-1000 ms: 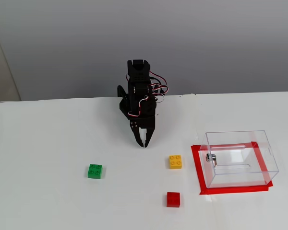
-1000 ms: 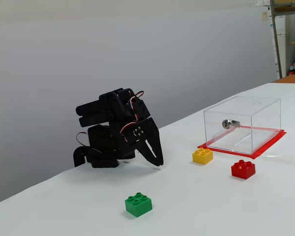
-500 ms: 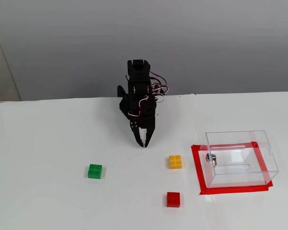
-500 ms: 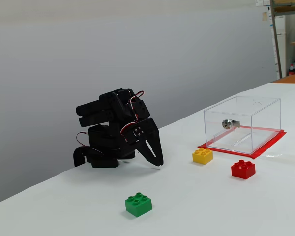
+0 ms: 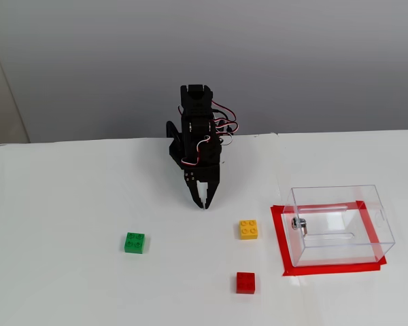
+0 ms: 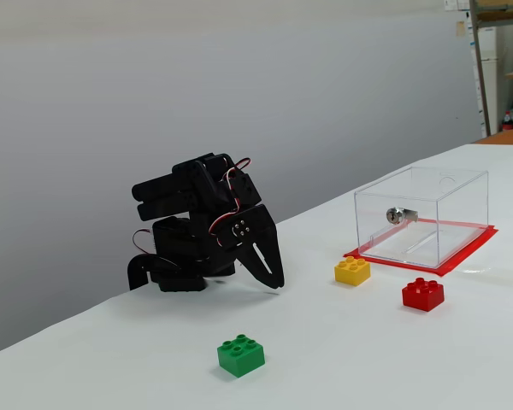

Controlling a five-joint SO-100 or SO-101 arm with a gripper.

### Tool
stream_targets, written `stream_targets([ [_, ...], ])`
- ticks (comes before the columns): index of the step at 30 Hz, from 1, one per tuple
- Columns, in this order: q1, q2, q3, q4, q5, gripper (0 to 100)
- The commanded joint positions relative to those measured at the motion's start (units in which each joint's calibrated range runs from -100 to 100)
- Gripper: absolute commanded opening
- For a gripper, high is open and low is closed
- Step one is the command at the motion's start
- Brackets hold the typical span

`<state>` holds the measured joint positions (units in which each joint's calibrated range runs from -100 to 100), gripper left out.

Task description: Pick the green lego brick and place it into the transparent box

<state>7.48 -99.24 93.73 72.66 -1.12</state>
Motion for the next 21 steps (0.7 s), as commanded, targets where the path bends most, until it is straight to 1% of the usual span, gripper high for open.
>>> stream_targets([
  [1, -0.3, -0.6, -1.1, 0.2, 0.0, 2],
  [21, 0.4, -0.5, -1.1, 0.0, 0.3, 2],
])
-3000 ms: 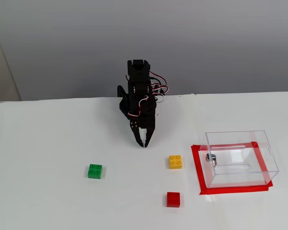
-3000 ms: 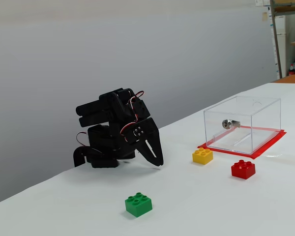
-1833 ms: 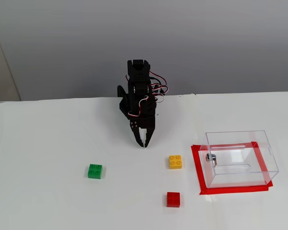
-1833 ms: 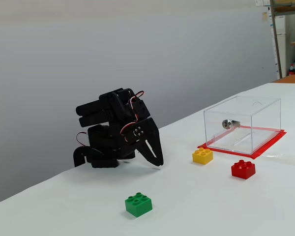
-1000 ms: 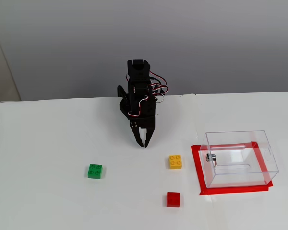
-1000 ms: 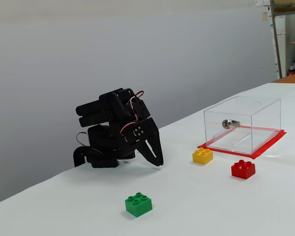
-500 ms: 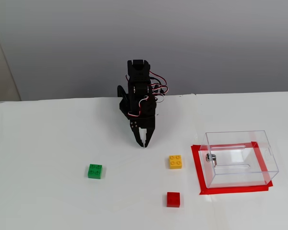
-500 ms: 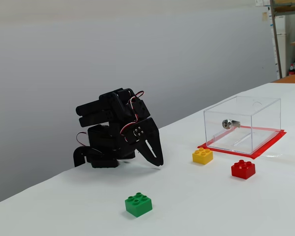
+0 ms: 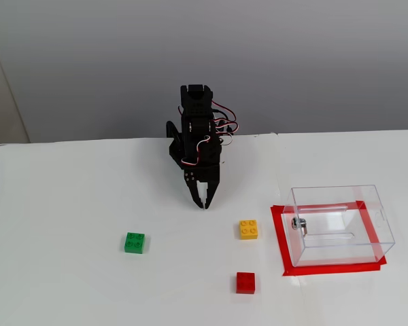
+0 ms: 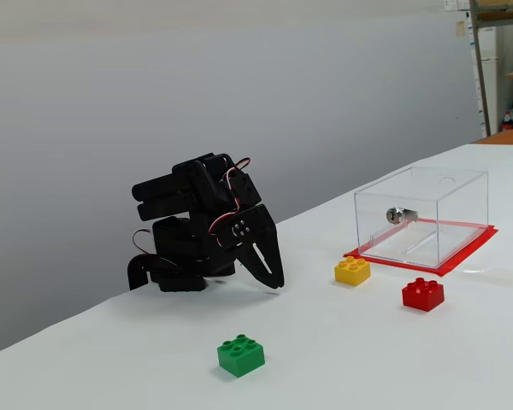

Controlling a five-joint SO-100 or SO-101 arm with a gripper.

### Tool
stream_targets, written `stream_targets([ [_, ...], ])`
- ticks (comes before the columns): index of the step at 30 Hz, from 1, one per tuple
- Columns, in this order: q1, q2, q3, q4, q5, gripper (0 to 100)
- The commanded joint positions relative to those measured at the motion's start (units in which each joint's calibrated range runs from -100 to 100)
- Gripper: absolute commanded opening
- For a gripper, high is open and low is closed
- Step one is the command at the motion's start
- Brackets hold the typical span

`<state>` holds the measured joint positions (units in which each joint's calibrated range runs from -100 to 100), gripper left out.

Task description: Pick the green lego brick and place it into the transparent box

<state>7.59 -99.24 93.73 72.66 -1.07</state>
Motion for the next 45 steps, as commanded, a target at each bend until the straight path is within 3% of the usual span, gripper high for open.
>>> stream_targets([
  [1, 0.3, -0.5, -1.1, 0.0, 0.2, 2],
  [10, 0.1, 0.3, -4.0, 0.0, 0.1, 2],
  [19, 0.5, 13.0, -12.8, -2.4, 0.2, 2],
  [28, 11.3, 29.6, -26.7, -13.4, 0.2, 2],
  [36, 18.5, 41.3, -41.5, -13.7, 0.4, 2],
  [45, 23.9, 48.4, -45.5, -13.7, 5.6, 2],
])
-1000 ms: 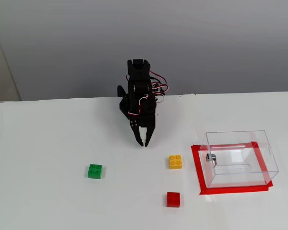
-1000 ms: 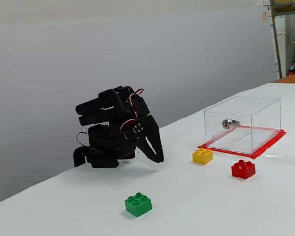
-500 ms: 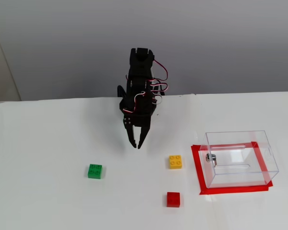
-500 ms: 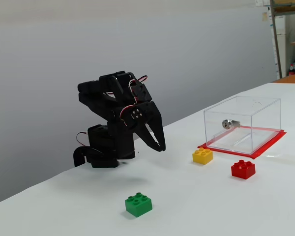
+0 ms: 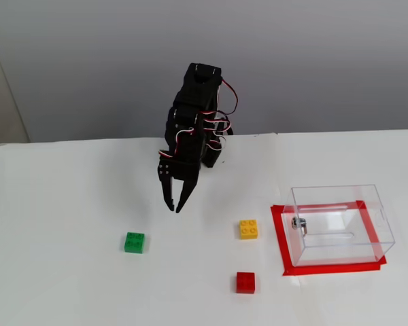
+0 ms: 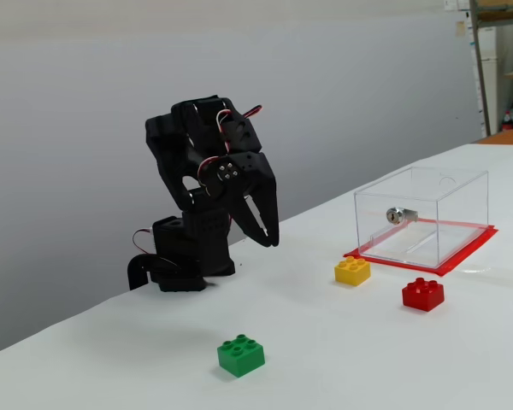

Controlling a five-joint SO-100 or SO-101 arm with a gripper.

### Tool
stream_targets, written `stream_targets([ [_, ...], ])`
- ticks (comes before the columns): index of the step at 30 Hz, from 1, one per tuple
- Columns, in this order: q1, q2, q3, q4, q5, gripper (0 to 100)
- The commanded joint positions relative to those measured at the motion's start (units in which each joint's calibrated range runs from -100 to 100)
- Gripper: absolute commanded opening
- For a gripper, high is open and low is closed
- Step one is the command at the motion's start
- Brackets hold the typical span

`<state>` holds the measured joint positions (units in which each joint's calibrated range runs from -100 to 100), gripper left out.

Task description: Pick the green lego brick and place it into the transparent box

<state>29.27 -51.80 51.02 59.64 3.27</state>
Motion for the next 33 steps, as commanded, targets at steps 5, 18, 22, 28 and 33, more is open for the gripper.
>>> stream_targets([
  [5, 7.4, 2.4, -2.7, -0.7, 1.9, 2],
  [18, 13.1, 14.8, -9.5, -2.7, 2.2, 3],
  [22, 13.1, 18.1, -12.0, -2.6, 2.2, 3],
  [28, 13.0, 21.7, -13.6, -2.7, 4.6, 3],
  [33, 13.1, 23.0, -13.6, -2.8, 6.8, 3],
])
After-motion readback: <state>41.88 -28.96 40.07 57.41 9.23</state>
